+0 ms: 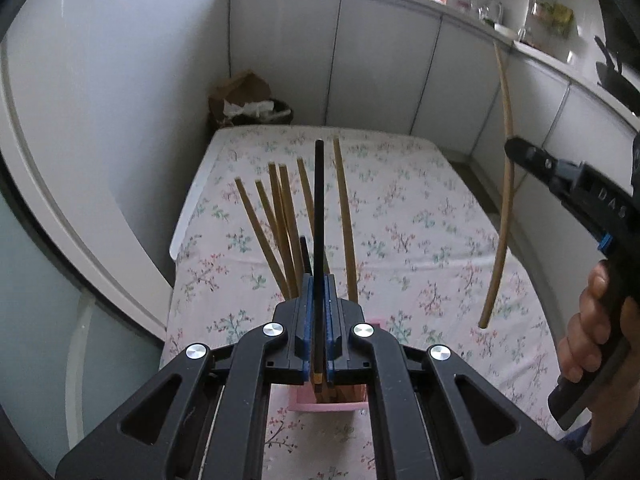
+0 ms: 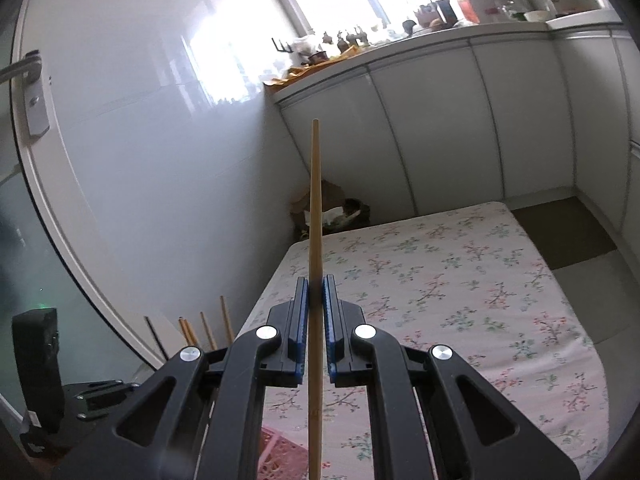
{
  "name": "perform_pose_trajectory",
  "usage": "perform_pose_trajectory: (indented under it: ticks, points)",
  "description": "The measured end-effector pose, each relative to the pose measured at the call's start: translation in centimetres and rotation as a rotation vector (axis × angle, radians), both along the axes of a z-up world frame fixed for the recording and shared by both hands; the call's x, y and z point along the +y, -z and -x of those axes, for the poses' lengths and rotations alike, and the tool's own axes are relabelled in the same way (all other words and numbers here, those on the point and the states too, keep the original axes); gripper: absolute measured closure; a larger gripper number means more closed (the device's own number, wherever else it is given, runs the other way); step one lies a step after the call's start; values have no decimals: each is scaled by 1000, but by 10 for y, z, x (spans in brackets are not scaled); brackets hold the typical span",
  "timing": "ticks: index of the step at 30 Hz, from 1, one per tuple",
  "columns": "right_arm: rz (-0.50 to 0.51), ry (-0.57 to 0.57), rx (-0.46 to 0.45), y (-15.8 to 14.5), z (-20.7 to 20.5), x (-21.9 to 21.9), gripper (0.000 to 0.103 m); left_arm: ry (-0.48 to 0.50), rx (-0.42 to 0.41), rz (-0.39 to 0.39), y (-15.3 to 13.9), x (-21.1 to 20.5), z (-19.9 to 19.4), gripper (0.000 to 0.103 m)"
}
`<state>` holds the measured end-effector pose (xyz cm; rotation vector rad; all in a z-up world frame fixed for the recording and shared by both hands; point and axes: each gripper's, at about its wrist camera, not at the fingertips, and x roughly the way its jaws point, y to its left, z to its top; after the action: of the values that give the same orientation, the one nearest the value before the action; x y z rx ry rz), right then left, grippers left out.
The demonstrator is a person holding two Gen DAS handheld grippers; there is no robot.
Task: Organize utensils
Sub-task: 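Carry both held chopsticks upright over the pink mesh cup, then open both tools to drop the chopsticks into the pink cup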
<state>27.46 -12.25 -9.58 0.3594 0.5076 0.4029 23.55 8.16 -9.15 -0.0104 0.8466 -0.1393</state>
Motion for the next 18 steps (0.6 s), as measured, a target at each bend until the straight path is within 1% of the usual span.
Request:
perform_pose_trajectory:
  ticks: [6,8,9,10,13,17,18]
  points:
    - [2,-13,-11,2,4,12,95,-2,67,11,14,6,-7,98]
    - [1,-15,-17,2,5,16,95,-15,48,36,9,11,-5,93]
    - [0,-15,-20,3,5,18,95,-22,35,50,5,13,-3,86]
    - [-4,-14,-24,3,6,20,95,-27,19,68,1,15,-1,85]
    - [-22,-17,-37,3,8,25,95,-43,-12,98,-8,18,2,85]
    - [-66,-23,-63,3,11,34,95,-96,-56,140,-17,26,4,85]
    - [-79,-28,-68,3,12,38,95,-115,-77,159,-21,30,5,83]
